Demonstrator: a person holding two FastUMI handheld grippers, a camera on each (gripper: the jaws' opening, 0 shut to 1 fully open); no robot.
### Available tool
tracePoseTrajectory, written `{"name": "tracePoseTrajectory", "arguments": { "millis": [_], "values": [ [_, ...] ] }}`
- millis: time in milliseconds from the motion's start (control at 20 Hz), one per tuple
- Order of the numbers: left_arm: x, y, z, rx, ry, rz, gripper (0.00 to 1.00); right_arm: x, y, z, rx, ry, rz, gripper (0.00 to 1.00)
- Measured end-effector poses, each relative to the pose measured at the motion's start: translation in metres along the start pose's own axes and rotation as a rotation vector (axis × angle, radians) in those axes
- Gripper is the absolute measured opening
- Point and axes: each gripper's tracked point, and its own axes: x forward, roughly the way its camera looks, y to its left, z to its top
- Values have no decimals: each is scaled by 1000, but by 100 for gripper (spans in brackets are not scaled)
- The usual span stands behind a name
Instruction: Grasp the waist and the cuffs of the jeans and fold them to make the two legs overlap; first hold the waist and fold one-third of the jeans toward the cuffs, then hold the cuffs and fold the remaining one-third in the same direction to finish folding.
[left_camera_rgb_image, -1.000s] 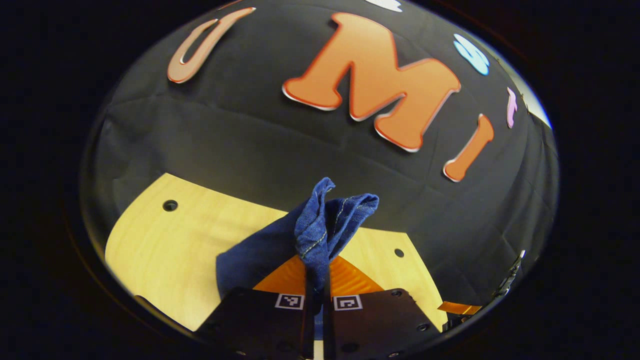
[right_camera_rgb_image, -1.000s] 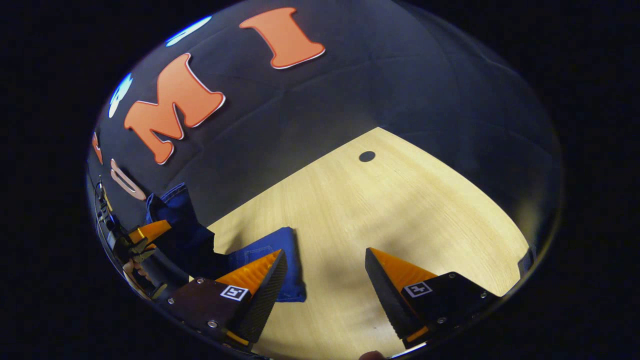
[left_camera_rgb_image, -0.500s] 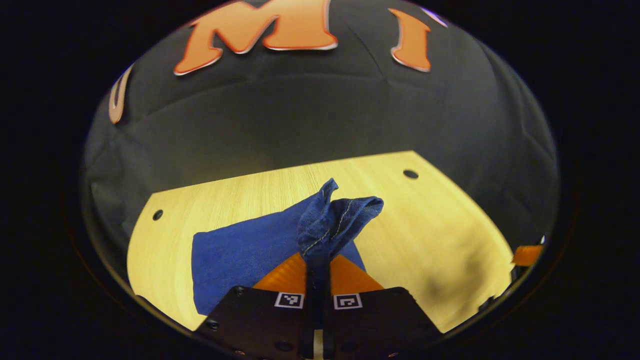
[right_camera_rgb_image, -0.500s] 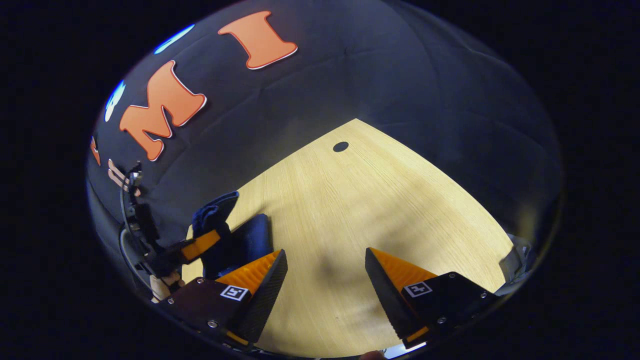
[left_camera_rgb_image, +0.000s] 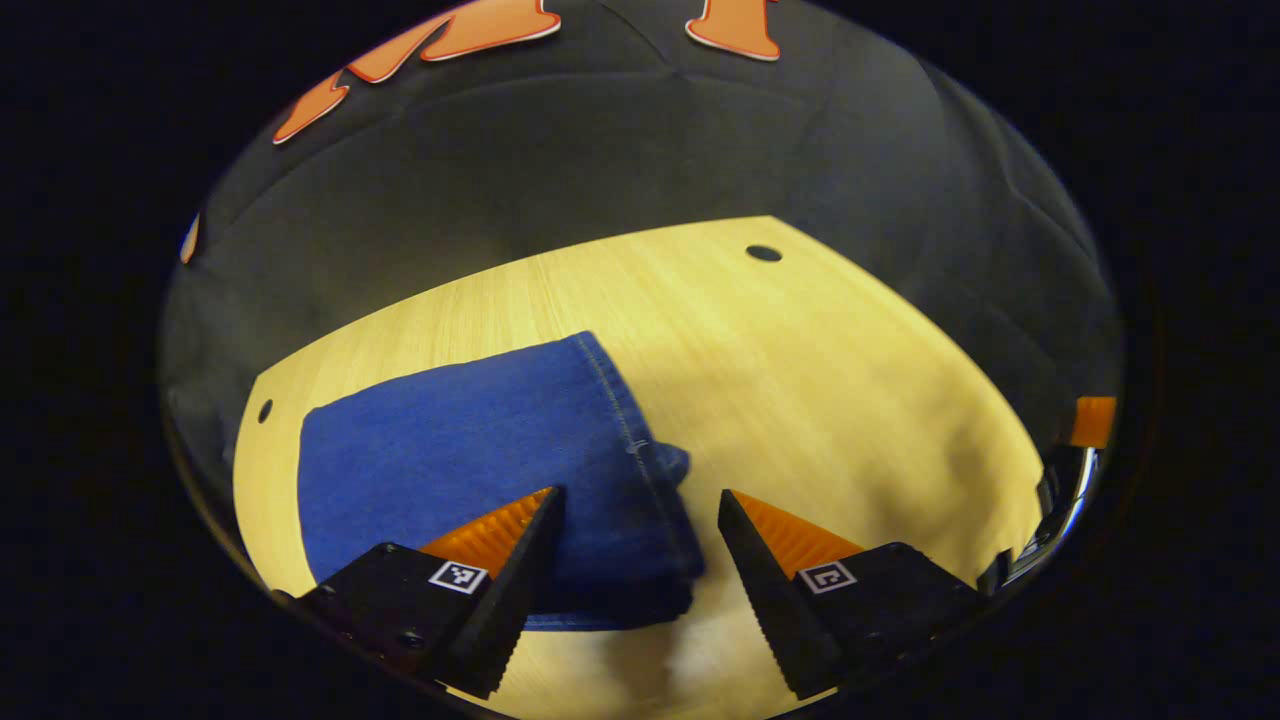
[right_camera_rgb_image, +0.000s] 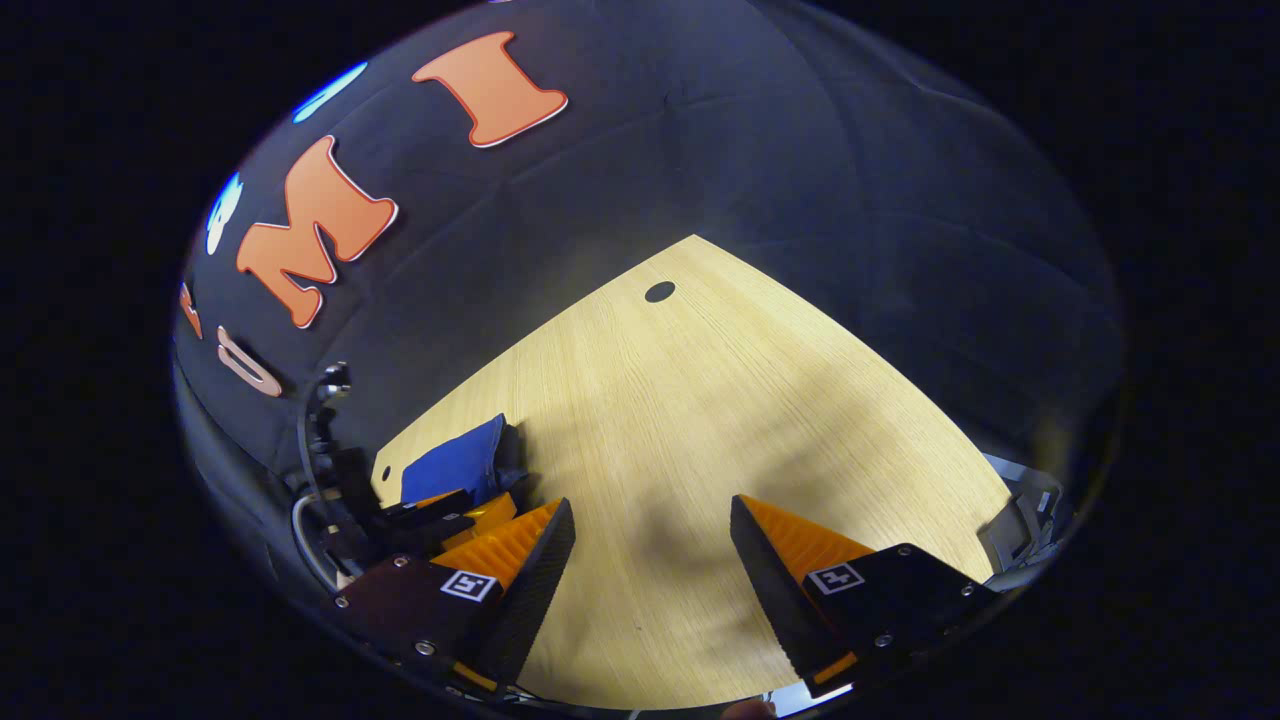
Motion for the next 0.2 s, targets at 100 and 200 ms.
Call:
{"name": "tracePoseTrajectory", "arguments": {
  "millis": [100,200],
  "values": [
    [-39,-10,19,-66,-70,-49,99,-1,5,1,2,-6,12,97],
    [-81,1,42,-134,-152,-66,99,-2,11,3,-7,-12,22,97]
  ]
}}
